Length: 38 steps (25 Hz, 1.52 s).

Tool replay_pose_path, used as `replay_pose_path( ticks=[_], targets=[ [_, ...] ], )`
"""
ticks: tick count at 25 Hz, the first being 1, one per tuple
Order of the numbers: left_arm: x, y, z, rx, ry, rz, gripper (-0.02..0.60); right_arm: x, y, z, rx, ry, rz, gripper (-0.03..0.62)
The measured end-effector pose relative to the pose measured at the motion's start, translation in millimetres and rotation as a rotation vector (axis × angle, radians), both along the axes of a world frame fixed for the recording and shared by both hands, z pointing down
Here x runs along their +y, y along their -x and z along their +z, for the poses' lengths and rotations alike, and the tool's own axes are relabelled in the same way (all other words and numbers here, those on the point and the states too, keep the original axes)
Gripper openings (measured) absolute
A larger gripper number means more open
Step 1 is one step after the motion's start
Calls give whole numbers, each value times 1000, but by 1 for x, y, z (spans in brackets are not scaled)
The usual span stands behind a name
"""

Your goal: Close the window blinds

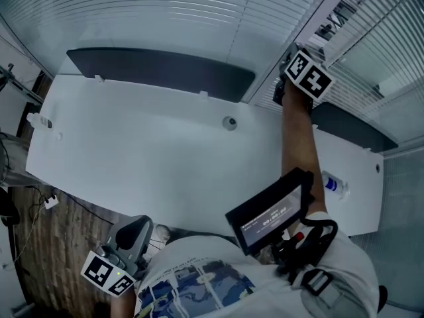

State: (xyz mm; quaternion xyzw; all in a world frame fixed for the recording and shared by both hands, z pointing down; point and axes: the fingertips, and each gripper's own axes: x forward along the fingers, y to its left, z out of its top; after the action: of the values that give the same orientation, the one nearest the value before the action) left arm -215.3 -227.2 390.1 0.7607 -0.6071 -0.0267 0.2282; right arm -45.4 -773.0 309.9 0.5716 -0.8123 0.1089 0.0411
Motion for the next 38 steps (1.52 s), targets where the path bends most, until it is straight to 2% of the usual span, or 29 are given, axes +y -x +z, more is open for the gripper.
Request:
replay_pose_path(
  ticks=[3,5,12,22,25,31,38],
  targets=[
    [1,4,1,6,5,-11,21,0,2,0,221,-55,27,124],
    [1,4,1,11,7,-16,21,0,3,0,326,-86,37,124],
    [-2,6,1,13,-1,-3,21,2,12,0,471,-155,27,123],
    [-1,7,-6,11,-10,9,21,4,9,-2,373,-144,-8,126],
    [-1,7,-10,2,-15,22,21,16,7,-7,376,-173,-24,126],
    [2,8,-16,-24,-27,72,21,63,8,7,368,-153,-122,126],
    [17,2,-23,-29,-67,187,21,148,-9,39,379,-77,-183,126]
  ],
)
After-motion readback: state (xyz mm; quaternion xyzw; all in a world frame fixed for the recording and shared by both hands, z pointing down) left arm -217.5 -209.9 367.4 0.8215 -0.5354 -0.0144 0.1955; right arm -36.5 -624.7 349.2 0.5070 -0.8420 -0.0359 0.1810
